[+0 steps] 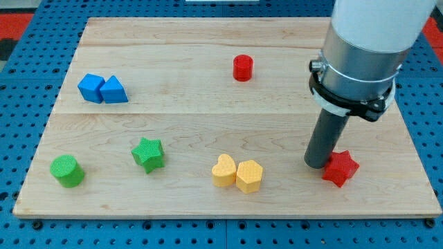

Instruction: Move the red circle diagonally to the red star

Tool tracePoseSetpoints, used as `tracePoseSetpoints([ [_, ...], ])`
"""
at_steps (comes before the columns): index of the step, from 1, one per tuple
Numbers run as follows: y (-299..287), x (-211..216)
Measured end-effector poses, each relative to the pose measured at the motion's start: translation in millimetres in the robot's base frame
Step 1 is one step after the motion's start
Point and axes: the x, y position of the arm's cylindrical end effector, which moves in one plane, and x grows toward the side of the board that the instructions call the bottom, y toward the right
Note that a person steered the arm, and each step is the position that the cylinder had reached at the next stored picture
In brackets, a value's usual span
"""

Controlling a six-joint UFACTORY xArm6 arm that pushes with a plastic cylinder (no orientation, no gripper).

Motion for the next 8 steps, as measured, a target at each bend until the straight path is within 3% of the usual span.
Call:
tracePoseSetpoints([
  [1, -3.4, -5.2],
  [2, -49.3, -35.4],
  [3, -137.1, -71.0],
  [4, -189.0, -122.6],
  [5, -155.9, -198.7],
  [6, -125.1, -230.6],
  [8, -11.0, -151.6],
])
